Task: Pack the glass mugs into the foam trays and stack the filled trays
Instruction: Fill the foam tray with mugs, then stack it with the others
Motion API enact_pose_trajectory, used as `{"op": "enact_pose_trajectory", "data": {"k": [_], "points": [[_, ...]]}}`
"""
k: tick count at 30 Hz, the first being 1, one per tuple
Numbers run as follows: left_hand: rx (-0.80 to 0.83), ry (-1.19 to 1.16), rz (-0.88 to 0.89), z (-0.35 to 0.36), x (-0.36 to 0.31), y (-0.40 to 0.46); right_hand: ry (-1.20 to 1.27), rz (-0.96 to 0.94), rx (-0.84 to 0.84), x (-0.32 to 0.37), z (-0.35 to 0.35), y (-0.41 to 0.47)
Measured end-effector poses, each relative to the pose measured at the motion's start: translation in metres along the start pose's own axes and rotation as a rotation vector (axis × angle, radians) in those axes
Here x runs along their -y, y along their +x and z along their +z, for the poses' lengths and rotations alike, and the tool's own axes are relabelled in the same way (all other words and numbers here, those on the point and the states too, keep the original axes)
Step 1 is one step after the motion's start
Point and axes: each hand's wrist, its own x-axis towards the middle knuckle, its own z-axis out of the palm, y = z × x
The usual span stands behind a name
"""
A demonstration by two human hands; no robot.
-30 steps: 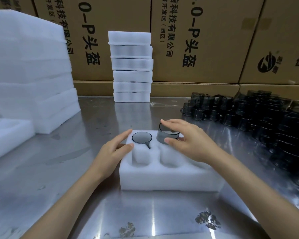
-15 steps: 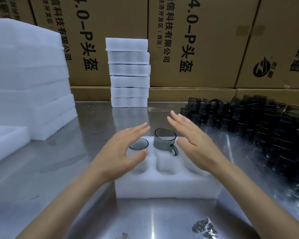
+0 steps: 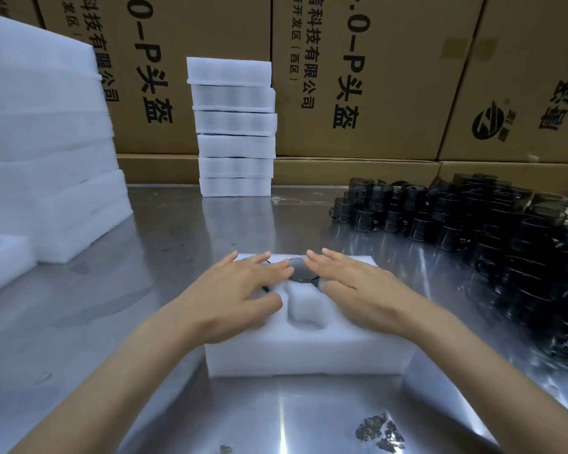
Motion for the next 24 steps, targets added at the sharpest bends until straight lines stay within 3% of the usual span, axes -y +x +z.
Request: {"op": "enact_pose_trajectory", "data": {"k": [6, 9, 12, 14, 16, 24], "points": [[-0.04, -0.039, 0.039, 0.011, 0.009, -0.001, 0.001, -0.008, -0.031, 0.002, 0.003, 0.0], [-0.286, -0.499, -0.028, 0.02, 0.011, -0.006, 0.036, -0.011, -0.168, -0.001, 0.008, 0.002], [-0.535, -0.892, -0.165, 0.025, 0.022, -0.012, 0.376, 0.037, -0.481, -0.016, 0.01, 0.006], [-0.55, -0.951, -0.261, 0.028, 0.029, -0.013, 0.575, 0.132, -0.616, -0.033, 0.009, 0.011], [-0.509, -1.075, -0.328, 0.031, 0.035, -0.011, 0.59, 0.24, -0.642, -0.052, 0.009, 0.018], [-0.468, -0.945, -0.306, 0.034, 0.039, -0.003, 0.271, 0.389, -0.715, -0.105, -0.03, 0.073]]}}
